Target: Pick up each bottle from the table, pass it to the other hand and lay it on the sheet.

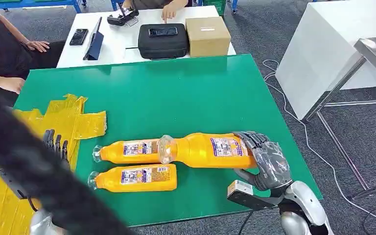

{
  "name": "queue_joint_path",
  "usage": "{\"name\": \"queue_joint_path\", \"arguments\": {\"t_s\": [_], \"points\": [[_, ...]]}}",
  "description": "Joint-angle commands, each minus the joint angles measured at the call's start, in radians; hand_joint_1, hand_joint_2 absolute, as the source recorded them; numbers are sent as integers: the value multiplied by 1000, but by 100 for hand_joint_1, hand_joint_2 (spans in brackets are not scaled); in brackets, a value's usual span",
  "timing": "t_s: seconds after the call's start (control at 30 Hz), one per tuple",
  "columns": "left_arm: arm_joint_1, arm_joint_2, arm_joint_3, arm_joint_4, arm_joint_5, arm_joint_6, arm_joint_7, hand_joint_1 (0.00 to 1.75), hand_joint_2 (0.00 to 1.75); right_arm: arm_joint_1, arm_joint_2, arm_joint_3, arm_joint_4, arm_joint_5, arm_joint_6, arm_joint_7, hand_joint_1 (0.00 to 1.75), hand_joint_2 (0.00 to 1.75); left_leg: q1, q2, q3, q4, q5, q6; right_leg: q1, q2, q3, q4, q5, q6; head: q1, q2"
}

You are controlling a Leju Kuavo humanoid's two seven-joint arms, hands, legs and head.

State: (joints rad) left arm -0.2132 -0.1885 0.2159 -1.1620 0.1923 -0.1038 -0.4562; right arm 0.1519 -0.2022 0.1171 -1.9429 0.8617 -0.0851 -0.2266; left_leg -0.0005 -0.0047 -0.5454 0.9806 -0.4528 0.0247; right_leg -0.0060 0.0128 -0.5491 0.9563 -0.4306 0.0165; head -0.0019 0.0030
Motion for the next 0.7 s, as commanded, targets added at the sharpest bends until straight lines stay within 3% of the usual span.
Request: {"name": "queue_joint_path", "arguments": {"t_s": [0.03, 0.17, 0.2, 0.3, 0.4, 0.5, 0.57, 0.7], "points": [[-33, -15, -46, -6, 7, -3, 21, 0, 0, -221, 54, 29, 119, -28, -31, 31, 175, 175, 0, 4, 0, 0, 0, -1, 0, 3, -1, 0, 1, 0, 0, 0], [-49, -19, -91, -8, 22, -10, 42, 0, 0, -339, 100, 57, 263, -13, -138, 87, 175, 175, 0, 3, 1, 0, 0, -1, 0, 2, 0, -1, 1, 0, 0, 0], [-60, -23, -112, -4, 30, -7, 61, 0, 175, -405, 134, 68, 338, -45, -173, 94, 175, 175, 1, 3, 1, 0, 1, -1, 0, 2, 1, -1, 2, 0, 0, 0], [-88, -26, -157, 8, 55, 14, 78, 0, 175, -550, 194, 126, 522, -86, -235, 120, 175, 175, 1, 8, 1, 1, 0, -1, 1, 7, -1, 0, 3, -1, 0, 0], [-94, -25, -164, 13, 91, -8, 84, 0, 175, -576, 211, 141, 560, -105, -240, 133, 175, 175, 1, 6, 2, 0, 1, -1, 1, 5, 0, 0, 3, 0, 0, 0], [-151, -30, -218, 59, 158, -67, 102, 0, 175, -748, 332, 165, 816, -174, -191, 201, 175, 175, 0, 6, 3, 0, 1, -1, 1, 5, 0, 0, 2, -1, 0, 0], [-189, -42, -247, 85, 194, -81, 119, 0, 175, -827, 408, 158, 969, -200, -221, 235, 175, 175, 1, 7, 0, 2, 1, 0, 1, 6, -2, 2, 2, 0, 0, 0], [-191, -41, -257, 86, 211, -78, 122, 0, 175, -823, 414, 165, 977, -208, -234, 235, 175, 175, 1, 5, 1, 1, 2, -2, 2, 3, -1, 2, 2, 0, 0, 0]]}}
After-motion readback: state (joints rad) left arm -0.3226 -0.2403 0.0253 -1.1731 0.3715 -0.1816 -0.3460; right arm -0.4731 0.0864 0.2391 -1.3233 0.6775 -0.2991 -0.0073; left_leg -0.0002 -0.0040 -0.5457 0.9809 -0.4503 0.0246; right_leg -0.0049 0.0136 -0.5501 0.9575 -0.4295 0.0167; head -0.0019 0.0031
